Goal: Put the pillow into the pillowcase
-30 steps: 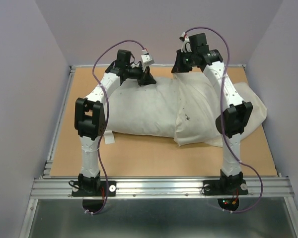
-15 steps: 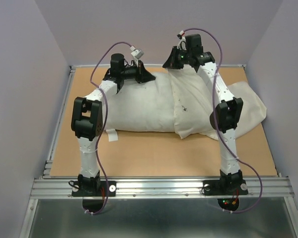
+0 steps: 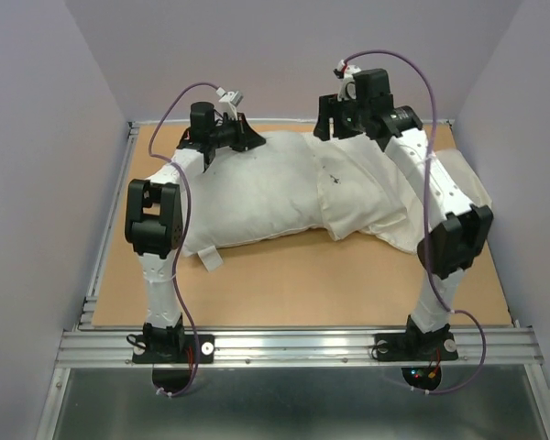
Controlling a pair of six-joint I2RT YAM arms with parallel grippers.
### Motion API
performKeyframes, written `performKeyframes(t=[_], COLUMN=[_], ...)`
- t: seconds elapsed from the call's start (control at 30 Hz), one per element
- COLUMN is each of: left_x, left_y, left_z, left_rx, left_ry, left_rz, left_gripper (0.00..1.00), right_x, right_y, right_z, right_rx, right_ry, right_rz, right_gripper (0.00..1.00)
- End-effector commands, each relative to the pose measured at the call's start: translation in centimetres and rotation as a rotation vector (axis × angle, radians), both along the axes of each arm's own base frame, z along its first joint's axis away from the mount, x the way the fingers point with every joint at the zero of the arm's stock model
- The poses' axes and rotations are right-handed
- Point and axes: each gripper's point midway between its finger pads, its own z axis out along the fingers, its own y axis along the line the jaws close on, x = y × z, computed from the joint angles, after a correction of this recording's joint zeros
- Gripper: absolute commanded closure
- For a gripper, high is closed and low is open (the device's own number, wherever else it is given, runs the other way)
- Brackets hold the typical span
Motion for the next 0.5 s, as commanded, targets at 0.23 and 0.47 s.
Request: performKeyframes(t=[0.23, 0.47], left_x=[-0.7, -1.3], left_y=[-0.7, -1.4], left_z=[4.9, 5.2], left_rx=[0.027, 0.036], left_ry=[-0.169, -0.191], left_rz=[-0.017, -0.031], left_gripper=[1.00, 1.00], right_x=[-8.9, -8.1], right_y=[1.8, 1.2], right_z=[-0.5, -4.7], right_rx=[-0.191, -0.291], right_ry=[0.077, 0.138], right_rz=[0.201, 0.153], right_gripper=[0.50, 0.49])
